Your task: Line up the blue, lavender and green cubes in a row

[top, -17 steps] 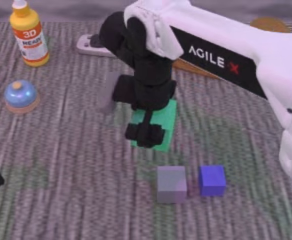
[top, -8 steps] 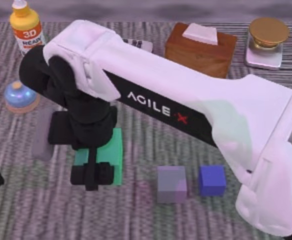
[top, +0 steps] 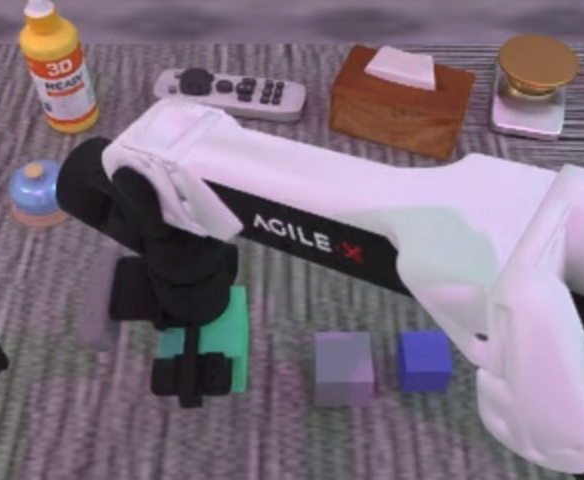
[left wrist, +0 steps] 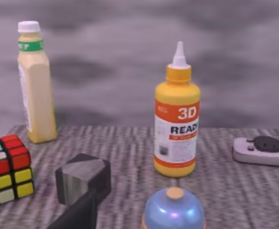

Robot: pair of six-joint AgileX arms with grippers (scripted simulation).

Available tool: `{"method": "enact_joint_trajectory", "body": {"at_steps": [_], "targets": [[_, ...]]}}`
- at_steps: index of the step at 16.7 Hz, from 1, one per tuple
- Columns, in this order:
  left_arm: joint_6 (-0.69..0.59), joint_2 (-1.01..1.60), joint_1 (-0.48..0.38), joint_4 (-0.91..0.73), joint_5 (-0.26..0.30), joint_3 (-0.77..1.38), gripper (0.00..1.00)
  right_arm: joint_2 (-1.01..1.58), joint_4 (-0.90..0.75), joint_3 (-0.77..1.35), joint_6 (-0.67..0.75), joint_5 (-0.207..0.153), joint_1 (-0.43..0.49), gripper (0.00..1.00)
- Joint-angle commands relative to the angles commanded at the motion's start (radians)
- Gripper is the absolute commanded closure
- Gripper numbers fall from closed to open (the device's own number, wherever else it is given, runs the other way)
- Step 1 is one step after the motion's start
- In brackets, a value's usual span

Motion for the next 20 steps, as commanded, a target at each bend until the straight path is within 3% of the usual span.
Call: {"method": "enact_joint_trajectory", "body": {"at_steps": [3,8,20], "targets": [[0.000,0.000,0.000,0.000,0.000,0.000,0.00,-0.007,0.098,-0.103,0.000,0.001,0.002,1.00],[0.000,0.000,0.000,0.000,0.000,0.000,0.00,-0.007,0.115,-0.120,-0.001,0.002,0.002,1.00],[0.000,0.000,0.000,0.000,0.000,0.000,0.00,-0.007,0.115,-0.120,-0.001,0.002,0.002,0.10]]}}
